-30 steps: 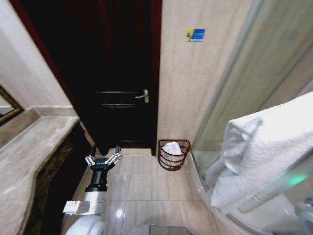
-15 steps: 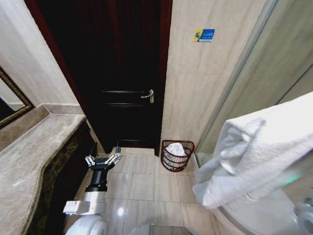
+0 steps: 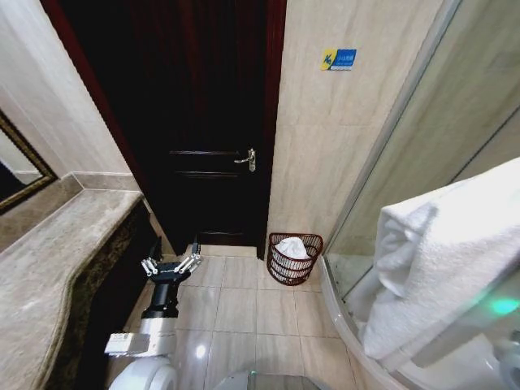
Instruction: Discard the used towel into the hamper.
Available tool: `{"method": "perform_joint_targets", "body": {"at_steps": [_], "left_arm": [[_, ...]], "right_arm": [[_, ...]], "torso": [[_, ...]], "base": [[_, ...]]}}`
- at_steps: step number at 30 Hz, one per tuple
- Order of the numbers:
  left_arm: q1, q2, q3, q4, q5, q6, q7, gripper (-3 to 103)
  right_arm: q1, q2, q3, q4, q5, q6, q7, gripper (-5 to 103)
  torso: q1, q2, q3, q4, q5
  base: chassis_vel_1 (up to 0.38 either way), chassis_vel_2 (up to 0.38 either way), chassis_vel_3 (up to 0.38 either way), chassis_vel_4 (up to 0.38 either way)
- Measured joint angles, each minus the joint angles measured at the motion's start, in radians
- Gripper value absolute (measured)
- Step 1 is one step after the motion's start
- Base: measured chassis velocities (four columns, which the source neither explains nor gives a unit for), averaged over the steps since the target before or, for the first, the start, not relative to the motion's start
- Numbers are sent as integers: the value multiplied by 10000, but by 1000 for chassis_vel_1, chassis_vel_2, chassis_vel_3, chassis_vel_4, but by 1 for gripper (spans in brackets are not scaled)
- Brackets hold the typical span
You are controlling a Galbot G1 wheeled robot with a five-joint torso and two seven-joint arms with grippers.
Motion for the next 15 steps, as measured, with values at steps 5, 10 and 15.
{"method": "perform_joint_targets", "body": {"at_steps": [5,10,15], "left_arm": [[0,0,0,0,0,0,0,100],[0,0,0,0,0,0,0,100],[0,0,0,0,0,0,0,100]], "right_arm": [[68,-69,28,-57,143,160,-82,2],[108,-115,48,-114,220,251,-169,2],[125,-134,41,-155,230,298,-206,2]], "torso": [[39,93,57,0,0],[123,275,151,0,0],[212,462,252,0,0]], "base": [[0,0,0,0],[0,0,0,0],[0,0,0,0]]}}
